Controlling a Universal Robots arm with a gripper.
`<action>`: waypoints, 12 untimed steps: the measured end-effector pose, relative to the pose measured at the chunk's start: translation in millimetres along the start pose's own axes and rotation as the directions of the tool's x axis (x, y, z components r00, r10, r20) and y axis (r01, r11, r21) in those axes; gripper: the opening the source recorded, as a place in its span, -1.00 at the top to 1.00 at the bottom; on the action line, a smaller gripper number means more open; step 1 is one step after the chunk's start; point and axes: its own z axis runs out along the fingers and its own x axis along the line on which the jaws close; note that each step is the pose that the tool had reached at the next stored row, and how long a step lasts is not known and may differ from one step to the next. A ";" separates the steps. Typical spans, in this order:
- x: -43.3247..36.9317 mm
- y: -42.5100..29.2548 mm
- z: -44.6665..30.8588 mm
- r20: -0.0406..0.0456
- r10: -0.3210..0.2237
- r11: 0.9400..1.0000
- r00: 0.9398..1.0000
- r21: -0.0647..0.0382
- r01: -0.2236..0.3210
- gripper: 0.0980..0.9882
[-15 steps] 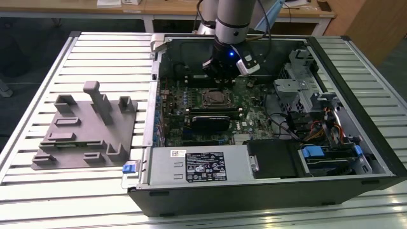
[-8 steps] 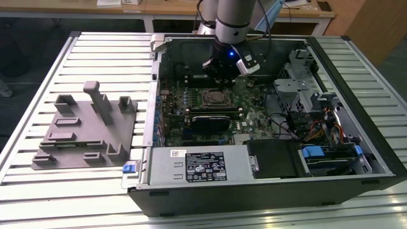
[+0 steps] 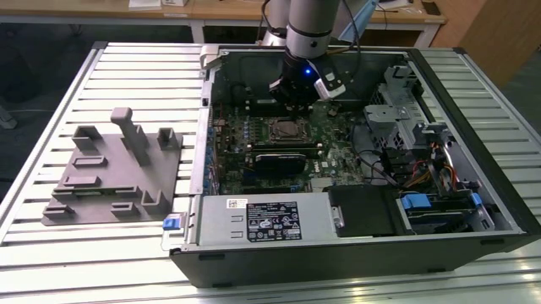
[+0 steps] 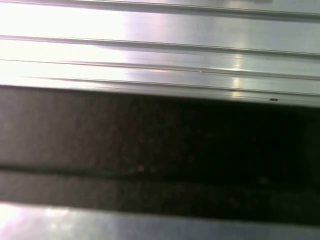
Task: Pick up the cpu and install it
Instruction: 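Install the first cpu locking lever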
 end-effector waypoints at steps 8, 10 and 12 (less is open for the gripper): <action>0.0 0.0 0.7 0.000 0.000 1.000 1.000 0.008 0.000 0.98; 0.0 -0.1 1.2 -0.001 0.000 1.000 1.000 0.010 0.000 0.98; 0.0 -0.2 2.2 -0.001 0.000 1.000 1.000 0.011 0.000 0.98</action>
